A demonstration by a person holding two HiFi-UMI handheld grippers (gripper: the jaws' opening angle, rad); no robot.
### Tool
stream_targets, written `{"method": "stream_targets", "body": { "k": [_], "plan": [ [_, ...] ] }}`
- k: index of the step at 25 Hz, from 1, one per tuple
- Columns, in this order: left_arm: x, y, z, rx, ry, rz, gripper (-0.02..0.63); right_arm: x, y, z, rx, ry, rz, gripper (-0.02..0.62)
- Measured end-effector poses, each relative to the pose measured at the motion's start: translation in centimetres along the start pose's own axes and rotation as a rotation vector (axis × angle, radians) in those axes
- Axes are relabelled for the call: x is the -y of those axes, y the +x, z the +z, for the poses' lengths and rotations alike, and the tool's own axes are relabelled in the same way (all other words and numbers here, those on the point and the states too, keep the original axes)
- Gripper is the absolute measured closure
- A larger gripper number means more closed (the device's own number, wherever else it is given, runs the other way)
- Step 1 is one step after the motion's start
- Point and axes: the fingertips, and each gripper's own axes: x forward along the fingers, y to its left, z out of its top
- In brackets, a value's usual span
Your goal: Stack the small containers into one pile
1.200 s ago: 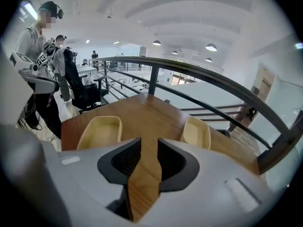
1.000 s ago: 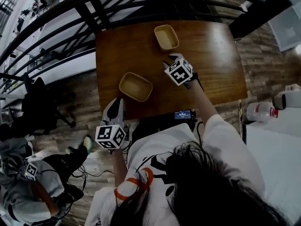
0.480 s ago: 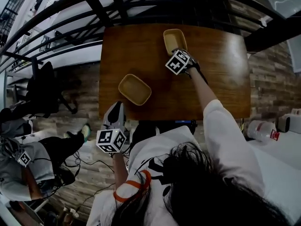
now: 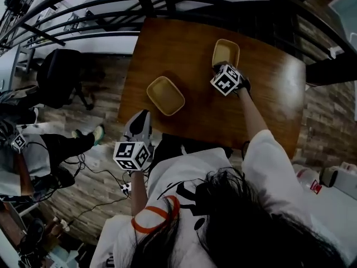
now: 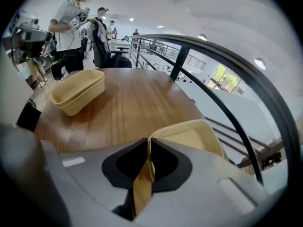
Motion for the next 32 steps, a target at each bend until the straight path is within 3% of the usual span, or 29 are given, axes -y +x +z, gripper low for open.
{"method": "stream_targets", "body": {
  "k": [12, 18, 26, 32],
  "plan": [
    [0.3, -1.7, -0.1, 0.030, -0.005, 0.037, 0.603, -8.7, -7.3, 7.3, 0.237, -0.266, 0.130, 0.548],
    [1.2, -2.7, -1.0, 0.051, -0.011, 0.059, 0.603, -15.2, -9.6, 9.3, 0.315, -0.453, 0.244, 0.548],
    [1.4, -4.9, -1.9, 0.072, -0.021, 0.094, 0.602, -23.7, -11.3, 9.2, 0.340, -0.665, 0.416, 0.547],
    [0.4, -6.4, -2.5, 0.090, -0.040, 0.126, 0.602, -27.5, -10.1, 9.0, 0.319, -0.740, 0.495, 0.548]
  ]
}}
